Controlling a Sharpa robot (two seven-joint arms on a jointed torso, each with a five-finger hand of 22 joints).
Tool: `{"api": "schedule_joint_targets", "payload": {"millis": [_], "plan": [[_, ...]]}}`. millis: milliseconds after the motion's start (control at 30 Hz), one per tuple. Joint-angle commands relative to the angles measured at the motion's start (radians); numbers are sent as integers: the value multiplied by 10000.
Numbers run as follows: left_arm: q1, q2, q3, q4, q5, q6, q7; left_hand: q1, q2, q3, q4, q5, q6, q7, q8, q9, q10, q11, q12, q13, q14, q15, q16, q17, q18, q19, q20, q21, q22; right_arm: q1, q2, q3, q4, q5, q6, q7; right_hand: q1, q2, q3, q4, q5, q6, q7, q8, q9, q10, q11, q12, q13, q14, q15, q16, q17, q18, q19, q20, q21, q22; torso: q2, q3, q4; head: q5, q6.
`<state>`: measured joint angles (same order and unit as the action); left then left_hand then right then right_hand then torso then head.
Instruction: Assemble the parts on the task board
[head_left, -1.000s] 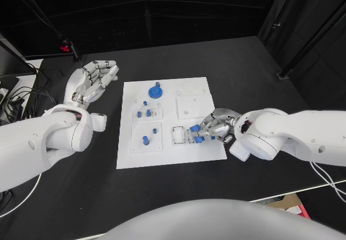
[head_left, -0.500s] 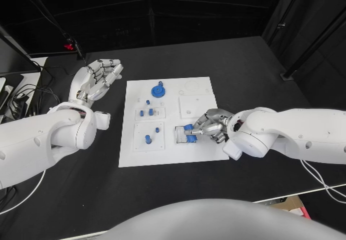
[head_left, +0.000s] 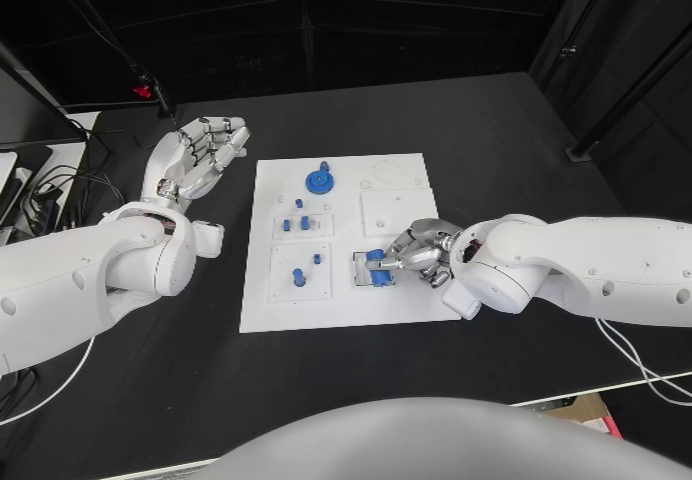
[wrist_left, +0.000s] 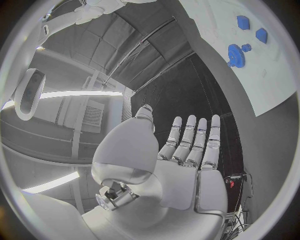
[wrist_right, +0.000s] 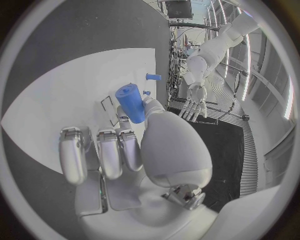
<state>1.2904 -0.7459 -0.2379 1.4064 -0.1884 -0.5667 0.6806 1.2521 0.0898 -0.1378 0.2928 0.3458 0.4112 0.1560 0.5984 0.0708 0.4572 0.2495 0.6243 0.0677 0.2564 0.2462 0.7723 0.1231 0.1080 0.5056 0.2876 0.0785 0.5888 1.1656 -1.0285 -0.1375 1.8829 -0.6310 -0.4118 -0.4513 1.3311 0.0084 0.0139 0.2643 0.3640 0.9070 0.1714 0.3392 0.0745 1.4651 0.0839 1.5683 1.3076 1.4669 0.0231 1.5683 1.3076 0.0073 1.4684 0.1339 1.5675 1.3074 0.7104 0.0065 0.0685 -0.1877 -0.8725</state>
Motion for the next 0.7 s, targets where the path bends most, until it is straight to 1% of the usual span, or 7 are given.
{"api": "schedule_joint_targets", "payload": {"millis": [33,133,267,433,567,700], "plan": [[13,-3,10,20,6,82,677,6,70,-67,-10,67,-71,1323,53,-10,3,-9,65,-13,44,-11,58,-16,-40,14,20,60,-14,14,49,6,33,-204,39,-184,-133,-18,-37,66,-52,279,-212,-54,1,1057,-4,25,2632,1039,-39,25,2632,-73,1024,-49,33,2634,-1,0,-3,3,-2],[13,-5,10,22,6,80,675,6,70,-67,-10,67,-71,1323,53,-10,3,-9,65,-13,44,-11,58,-16,-40,14,20,60,-14,14,78,6,36,-251,19,-227,-184,-35,-103,109,-63,284,-205,-92,-1,1057,2,25,2632,1039,-36,25,2632,-73,1024,-46,33,2634,-4,-1,-12,7,-2],[13,-8,10,27,6,82,673,6,70,-67,-10,67,-71,1323,53,-10,3,-9,65,-13,44,-11,58,-16,-40,14,20,60,-14,14,93,5,32,-318,43,-296,-224,-43,-162,142,-79,285,-199,-128,-1,1057,7,25,2632,1039,-33,25,2632,-73,1024,-42,33,2634,0,-3,-4,3,-2],[13,-8,10,22,6,92,665,6,70,-67,-10,67,-71,1323,53,-10,3,-9,65,-13,44,-11,58,-16,-40,14,20,60,-14,14,127,5,33,-440,100,-393,-261,-74,-250,163,-134,286,-192,-174,0,1057,16,25,2632,1039,-30,25,2632,-73,1024,-38,33,2634,-5,-1,-18,21,-2],[12,-3,10,18,6,104,660,6,70,-67,-10,67,-71,1323,53,-10,3,-9,65,-13,44,-11,58,-16,-40,14,20,60,-14,14,156,5,32,-509,147,-442,-332,-105,-376,192,-210,260,-171,-242,-2,1057,32,25,2632,1039,-25,25,2632,-73,1024,-33,33,2634,-4,2,0,11,-2],[12,-2,10,18,6,118,654,33,157,-79,-7,163,-92,1322,76,-21,1,-12,106,-18,81,-16,109,-77,-39,-3,20,62,-26,14,175,5,33,-542,159,-470,-394,-123,-487,205,-265,209,-147,-302,-3,1057,52,25,2632,1039,-17,25,2632,-73,1024,-26,33,2634,-2,2,-11,39,4]]}}
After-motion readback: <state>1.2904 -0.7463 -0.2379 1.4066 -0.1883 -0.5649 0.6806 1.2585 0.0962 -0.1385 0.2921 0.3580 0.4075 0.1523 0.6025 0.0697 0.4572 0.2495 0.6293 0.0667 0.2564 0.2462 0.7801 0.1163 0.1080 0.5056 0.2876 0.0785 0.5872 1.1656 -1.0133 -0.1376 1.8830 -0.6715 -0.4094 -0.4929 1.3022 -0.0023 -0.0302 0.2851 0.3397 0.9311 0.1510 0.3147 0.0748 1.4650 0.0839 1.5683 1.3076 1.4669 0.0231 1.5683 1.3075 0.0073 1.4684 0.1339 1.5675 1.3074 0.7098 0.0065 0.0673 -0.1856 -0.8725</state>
